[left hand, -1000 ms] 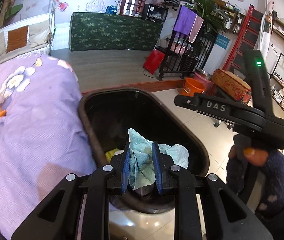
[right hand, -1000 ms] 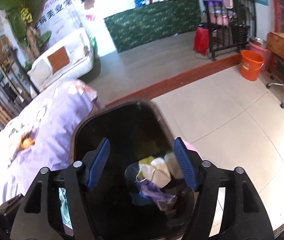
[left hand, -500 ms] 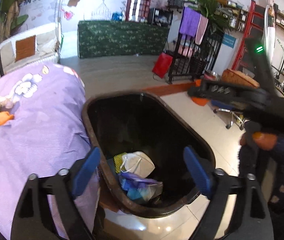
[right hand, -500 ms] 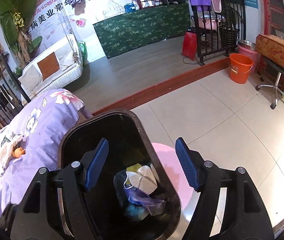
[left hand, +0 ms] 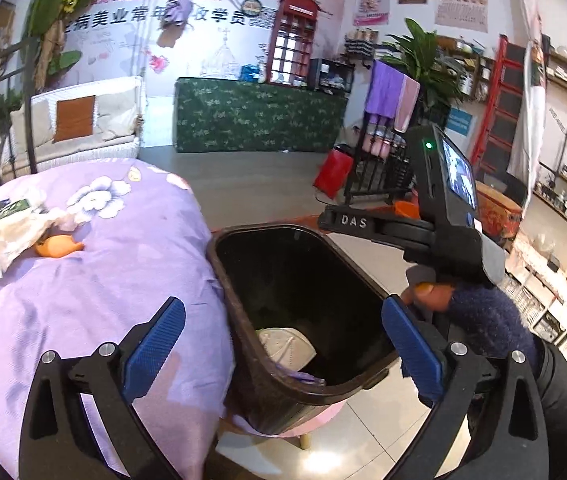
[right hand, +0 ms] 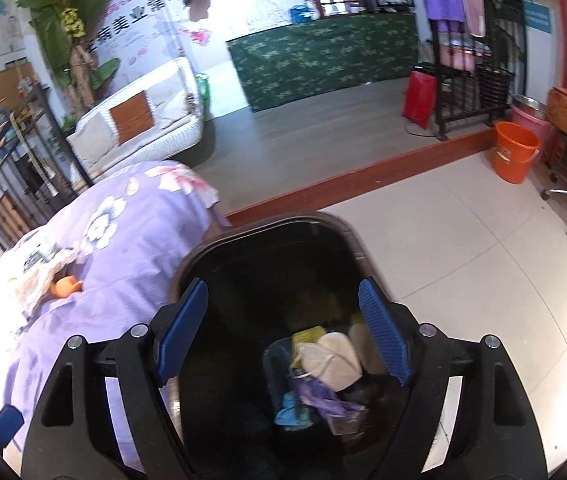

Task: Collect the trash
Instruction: 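Move both tools back over the table toward the bottle and carton, then grasp the green milk carton with the right tool while the left tool grasps the juice bottle, then carry the carton and bottle over the black bin and open both tools, then grasp the white paper towel with the left tool while the right tool grasps the tissue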

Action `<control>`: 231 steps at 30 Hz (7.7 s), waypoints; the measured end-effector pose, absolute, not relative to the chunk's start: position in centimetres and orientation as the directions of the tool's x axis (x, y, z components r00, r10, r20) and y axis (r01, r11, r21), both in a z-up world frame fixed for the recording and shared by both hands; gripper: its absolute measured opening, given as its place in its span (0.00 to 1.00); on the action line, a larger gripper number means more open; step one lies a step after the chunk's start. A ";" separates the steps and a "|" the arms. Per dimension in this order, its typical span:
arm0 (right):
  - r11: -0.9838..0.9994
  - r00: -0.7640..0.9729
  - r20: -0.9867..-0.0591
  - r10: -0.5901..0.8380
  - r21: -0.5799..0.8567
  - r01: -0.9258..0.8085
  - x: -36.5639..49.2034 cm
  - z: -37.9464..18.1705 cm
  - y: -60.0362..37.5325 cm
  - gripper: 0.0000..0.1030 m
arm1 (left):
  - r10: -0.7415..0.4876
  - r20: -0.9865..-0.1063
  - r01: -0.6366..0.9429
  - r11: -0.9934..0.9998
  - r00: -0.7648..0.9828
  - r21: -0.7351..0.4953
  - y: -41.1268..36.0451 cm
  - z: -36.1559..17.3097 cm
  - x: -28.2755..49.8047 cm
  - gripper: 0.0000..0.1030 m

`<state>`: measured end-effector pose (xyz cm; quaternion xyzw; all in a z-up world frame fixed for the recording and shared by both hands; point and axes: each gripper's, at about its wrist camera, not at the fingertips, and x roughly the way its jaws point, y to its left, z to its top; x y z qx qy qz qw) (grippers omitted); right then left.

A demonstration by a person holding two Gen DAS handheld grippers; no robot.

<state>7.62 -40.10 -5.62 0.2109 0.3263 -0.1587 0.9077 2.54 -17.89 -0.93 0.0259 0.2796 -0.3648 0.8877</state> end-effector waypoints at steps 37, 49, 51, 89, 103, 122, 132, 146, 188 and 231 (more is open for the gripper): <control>0.923 0.708 -0.592 0.385 0.248 -0.294 23.2 -1.6 -12.1 0.78 | -0.283 -0.592 0.204 0.959 0.755 -0.198 7.0 -2.3 13.6 0.94; 0.856 0.569 -0.739 0.359 0.018 -0.517 36.3 -1.4 -5.8 0.78 | -0.265 -0.662 0.141 0.961 0.701 -0.236 12.9 -1.3 21.6 0.94; 0.830 0.535 -0.768 0.352 -0.007 -0.557 38.6 -1.6 -5.0 0.78 | -0.262 -0.682 0.131 0.962 0.683 -0.239 13.4 -1.0 23.8 0.94; 0.770 0.509 -0.721 0.470 0.052 -0.636 43.8 -0.7 -4.0 0.49 | -0.359 -0.763 -0.122 0.862 0.538 -0.492 19.4 -3.9 36.3 0.66; 0.831 0.651 -0.560 0.512 0.132 -0.540 34.5 3.9 -10.5 0.49 | -0.412 -0.572 0.112 0.867 0.710 -0.485 14.1 4.3 26.0 0.66; 0.950 0.806 -0.505 0.310 0.200 -0.241 16.4 4.3 -27.8 0.49 | -0.604 -0.451 0.452 0.795 0.657 -0.405 0.2 5.2 17.4 0.66; 0.973 0.773 -0.634 0.035 0.199 0.120 11.3 -1.2 -38.3 0.49 | -0.707 -0.443 0.572 0.706 0.551 -0.417 -6.2 3.7 15.7 0.66; 0.976 0.469 -0.878 -0.099 0.006 0.217 15.8 -12.7 -39.5 0.49 | -0.737 -0.504 0.628 0.663 0.450 -0.408 -13.3 0.2 12.4 0.66; 0.855 0.681 -0.689 -0.248 0.175 0.488 5.4 -5.1 -46.4 0.67 | -0.640 -0.727 0.768 0.588 0.249 -0.255 -29.0 -6.8 10.3 0.74; 0.968 0.765 -0.605 0.221 0.234 -0.095 14.8 -3.3 -25.4 0.68 | -0.314 -0.659 0.364 0.929 0.684 -0.065 -1.2 -2.0 16.4 0.94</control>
